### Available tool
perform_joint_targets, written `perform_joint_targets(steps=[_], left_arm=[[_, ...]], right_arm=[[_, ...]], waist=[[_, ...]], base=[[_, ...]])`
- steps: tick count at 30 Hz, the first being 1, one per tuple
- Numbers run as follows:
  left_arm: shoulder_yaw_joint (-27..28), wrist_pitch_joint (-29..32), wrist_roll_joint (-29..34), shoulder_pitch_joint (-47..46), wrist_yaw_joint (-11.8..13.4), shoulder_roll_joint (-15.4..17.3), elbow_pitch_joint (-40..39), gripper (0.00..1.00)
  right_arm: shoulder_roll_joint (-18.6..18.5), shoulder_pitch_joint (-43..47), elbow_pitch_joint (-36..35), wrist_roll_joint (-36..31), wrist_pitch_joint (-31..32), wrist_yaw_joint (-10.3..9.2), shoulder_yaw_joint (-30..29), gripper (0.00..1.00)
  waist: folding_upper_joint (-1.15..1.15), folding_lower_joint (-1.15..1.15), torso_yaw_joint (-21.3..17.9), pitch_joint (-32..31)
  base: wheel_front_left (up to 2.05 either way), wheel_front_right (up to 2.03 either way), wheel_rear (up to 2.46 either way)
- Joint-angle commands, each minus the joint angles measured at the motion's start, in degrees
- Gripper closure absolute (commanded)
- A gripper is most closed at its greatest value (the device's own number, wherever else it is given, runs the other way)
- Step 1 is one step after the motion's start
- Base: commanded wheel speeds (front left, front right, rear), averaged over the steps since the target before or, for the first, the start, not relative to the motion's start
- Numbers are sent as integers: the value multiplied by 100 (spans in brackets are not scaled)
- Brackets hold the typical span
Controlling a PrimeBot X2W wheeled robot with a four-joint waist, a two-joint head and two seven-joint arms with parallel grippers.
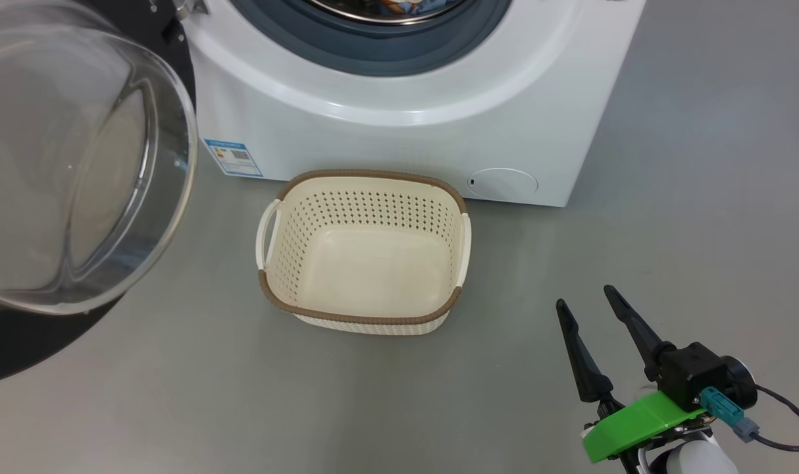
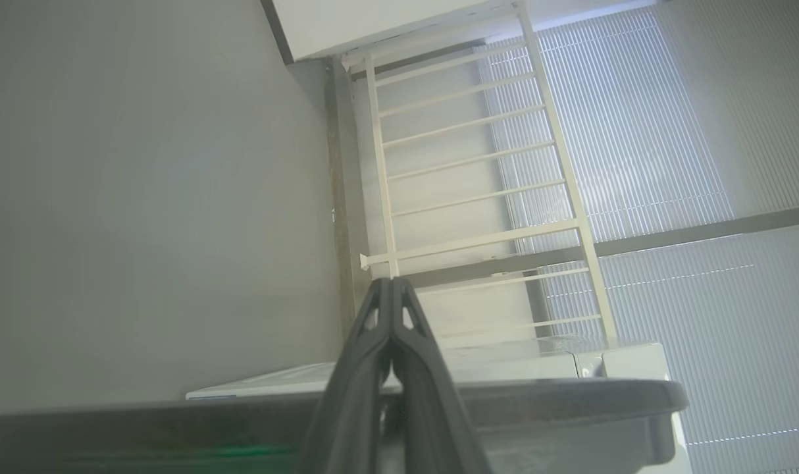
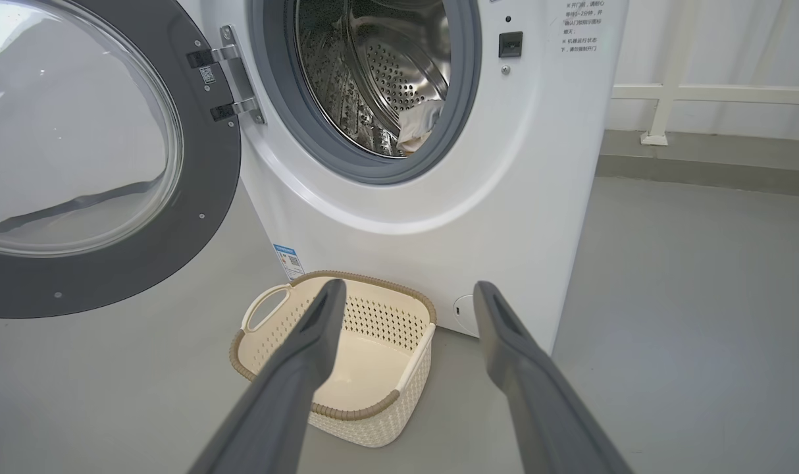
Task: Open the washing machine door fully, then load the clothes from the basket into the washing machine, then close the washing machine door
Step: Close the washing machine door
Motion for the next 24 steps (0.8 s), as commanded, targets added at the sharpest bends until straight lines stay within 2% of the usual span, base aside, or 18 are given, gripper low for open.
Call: perform_joint_targets(steps=[1,8,24], left_arm=[[-4,301,-138,143,-17,275,-240,100],[-177,1168,-448,509,-17,62,-513,100],[-263,2244,-919,777,-17,-186,-845,100]], right_arm=[[24,-73,-87,35,-27,9,151,0],[8,-49,121,158,-27,9,267,0],[-69,-127,358,374,-27,9,348,0]], waist=[[0,0,57,-43],[0,0,227,-137],[0,0,245,-57]], base=[[0,0,0],[0,0,0],[0,0,0]])
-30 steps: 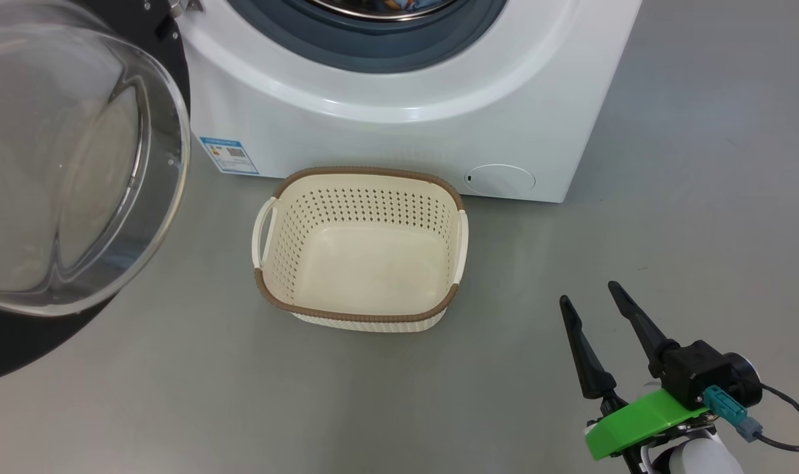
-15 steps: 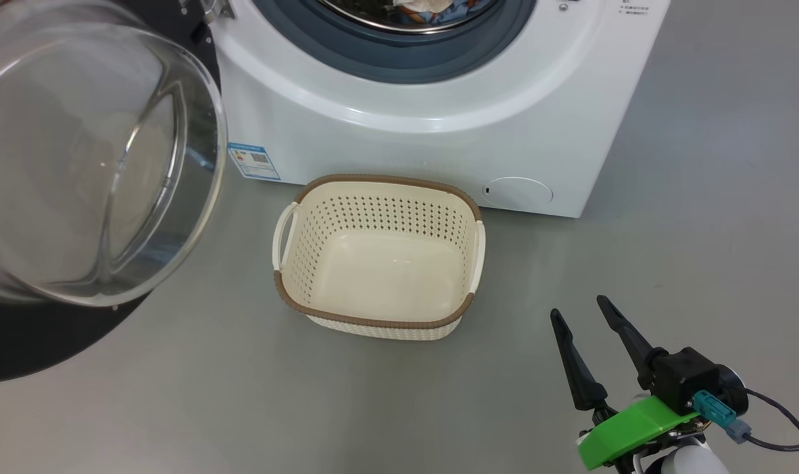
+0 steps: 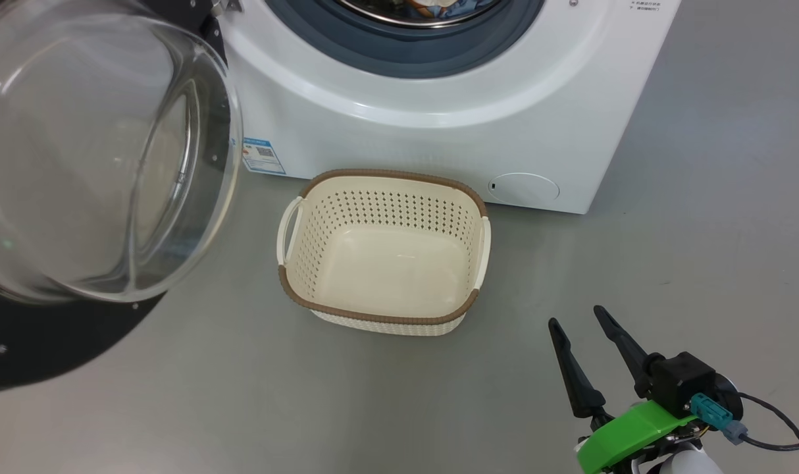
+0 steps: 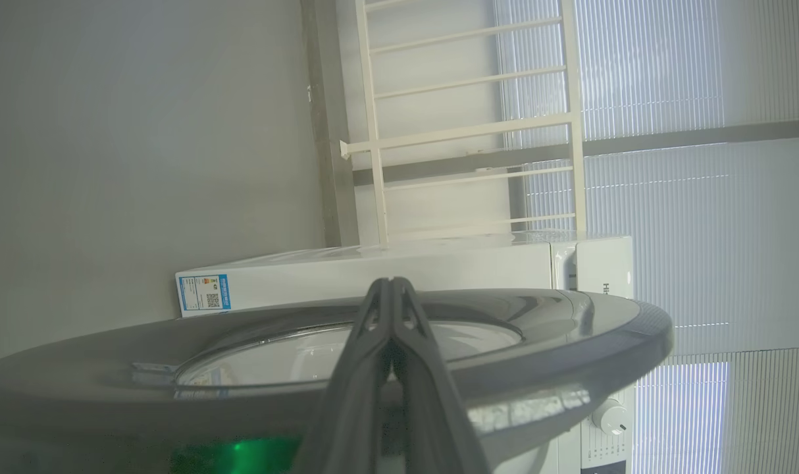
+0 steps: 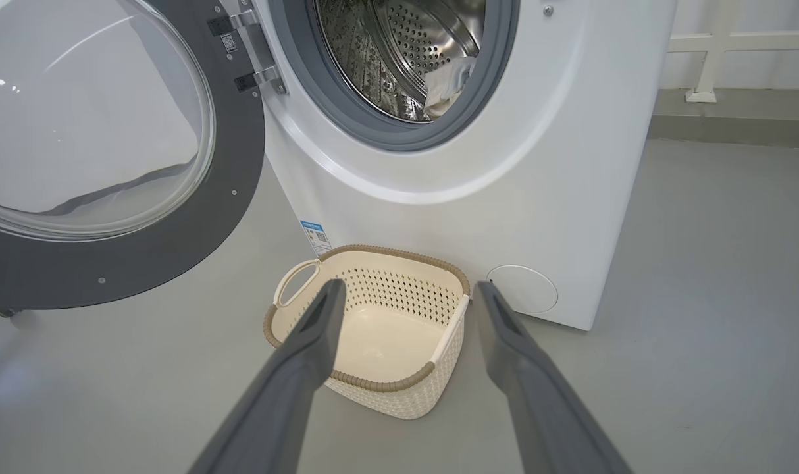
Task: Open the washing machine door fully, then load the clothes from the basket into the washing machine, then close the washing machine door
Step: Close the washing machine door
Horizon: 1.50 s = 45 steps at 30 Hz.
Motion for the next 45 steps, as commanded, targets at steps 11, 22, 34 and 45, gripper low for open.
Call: perform_joint_targets(steps=[11,22,34,45], left_arm=[[-164,1334,-525,225,-10,-49,-314,100],[-460,2424,-860,562,343,-268,-881,100],[-856,3292,-1078,1085,788,-610,-2019,100],[-1183,3663,-1203,1415,897,-1058,-2928,100]], right_arm=[[34,-115,-120,124,-27,9,108,0],[64,-80,-61,205,-27,9,157,0],[84,-60,-40,279,-27,9,187,0],[98,-96,-59,333,-27,9,212,0]], waist=[[0,0,1,-23],[0,0,20,-114],[0,0,-150,-143],[0,0,-534,-66]], base=[[0,0,0],[0,0,0],[0,0,0],[0,0,0]])
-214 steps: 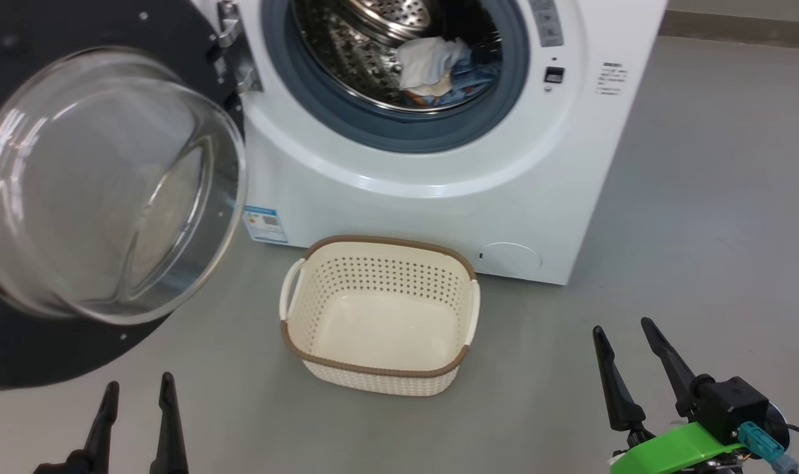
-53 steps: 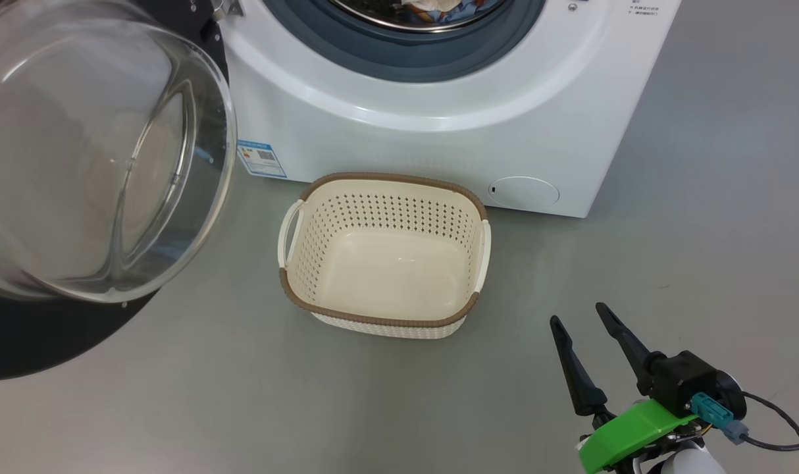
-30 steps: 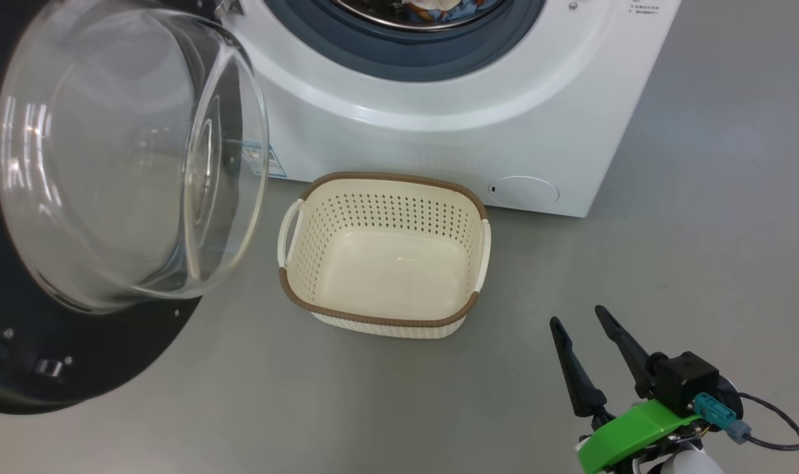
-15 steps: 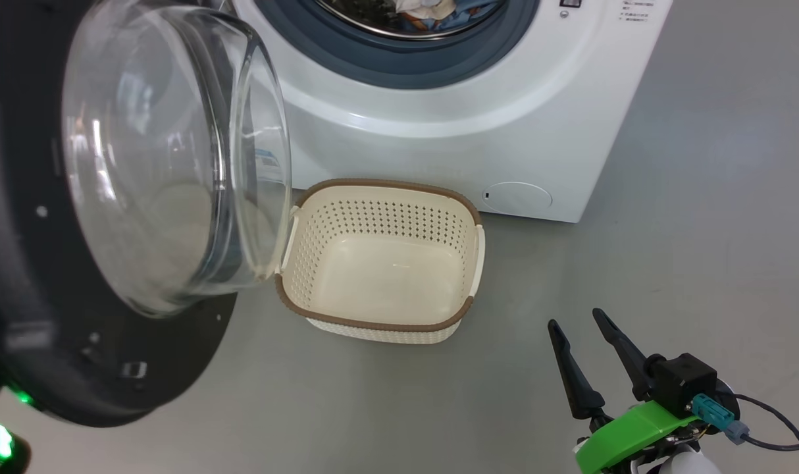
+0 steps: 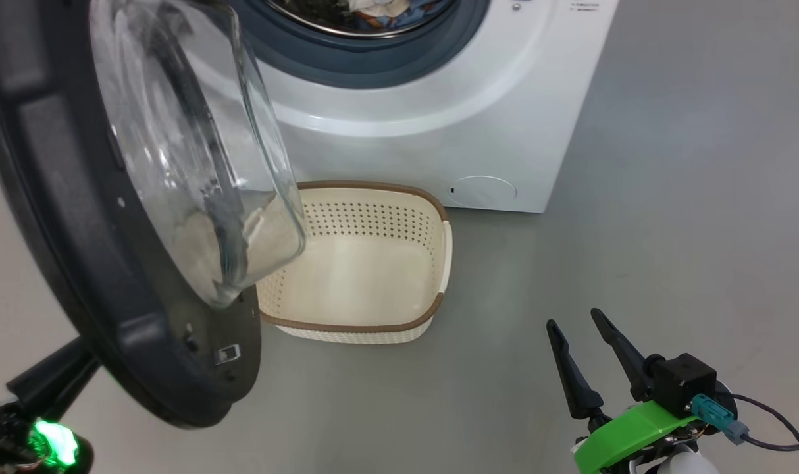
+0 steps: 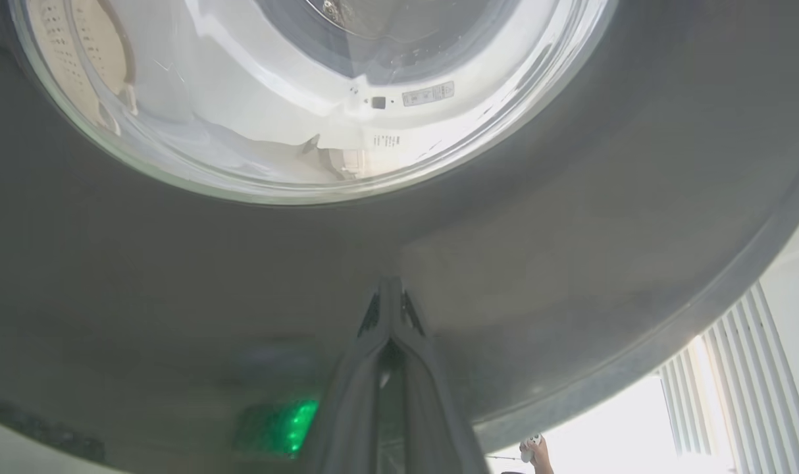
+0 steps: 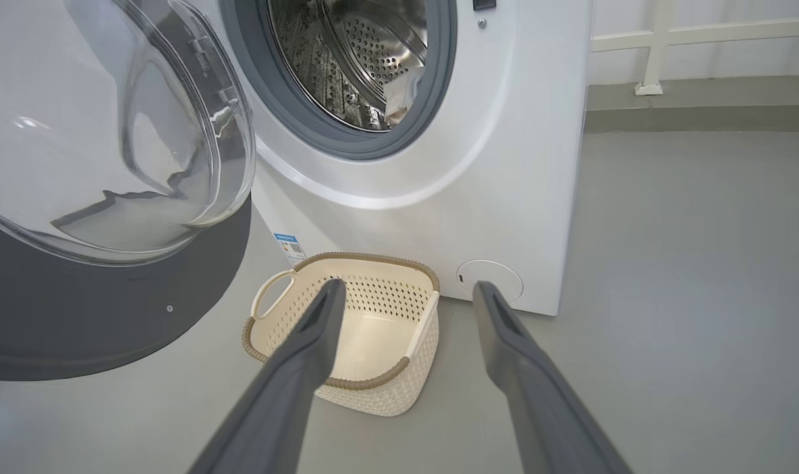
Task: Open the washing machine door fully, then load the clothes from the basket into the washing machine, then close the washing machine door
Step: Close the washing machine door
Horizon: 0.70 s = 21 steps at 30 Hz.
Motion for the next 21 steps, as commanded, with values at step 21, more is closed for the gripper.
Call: perform_joint_targets(steps=[21], left_arm=[[-315,-574,-253,-367,-594,-755,-542,100]], right_arm=[[59,-107,-226,294,-27,9,185,0]], waist=[[0,0,-1016,232]], base=[[0,0,0]])
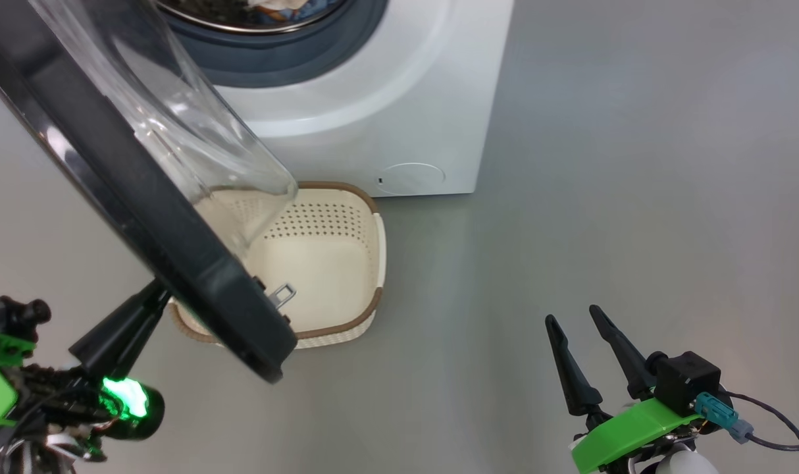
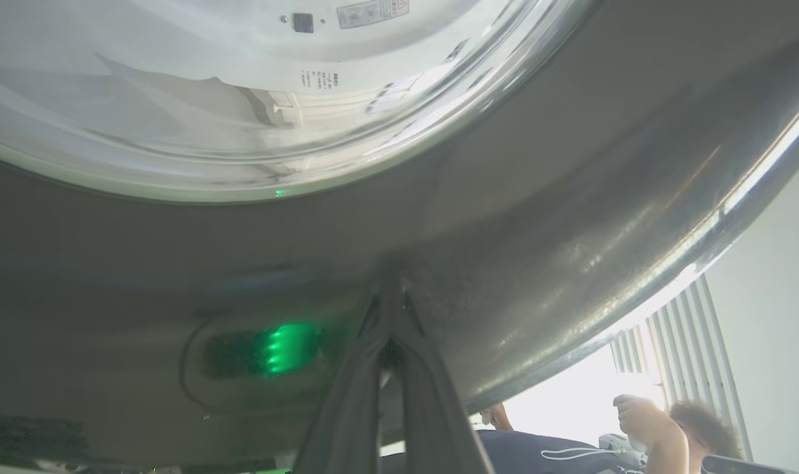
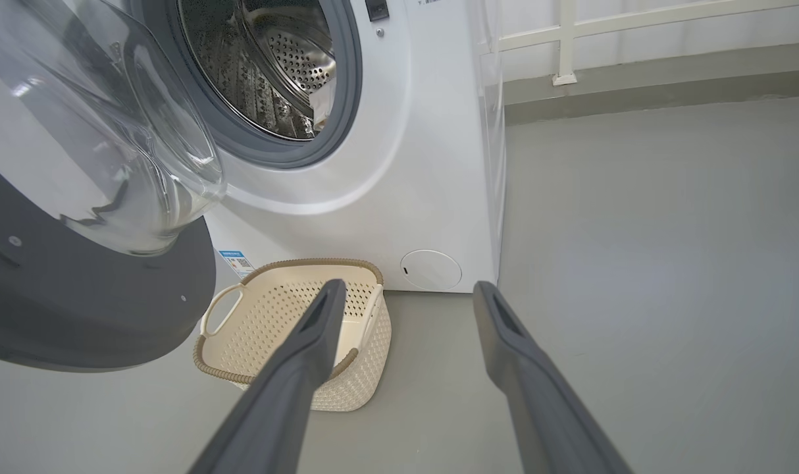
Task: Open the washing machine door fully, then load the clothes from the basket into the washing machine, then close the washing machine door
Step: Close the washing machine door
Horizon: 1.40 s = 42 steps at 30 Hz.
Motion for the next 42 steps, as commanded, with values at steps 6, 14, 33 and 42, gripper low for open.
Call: perform_joint_targets(steps=[6,14,33,42], left_arm=[[-136,-251,-137,-404,-235,46,103,100],[-499,-850,-182,-765,-345,34,274,100],[-871,-2341,327,-1635,-351,33,485,100],[-826,-2557,417,-1370,-351,33,402,100]], right_arm=[[44,-87,-172,65,-27,9,164,0],[44,-95,-167,115,-27,9,246,0],[44,-256,-154,297,-27,9,327,0],[44,-245,-148,313,-27,9,242,0]], waist=[[0,0,-448,103],[0,0,-746,136],[0,0,-1243,325],[0,0,-1080,137]], base=[[0,0,0],[0,0,0],[0,0,0],[0,0,0]])
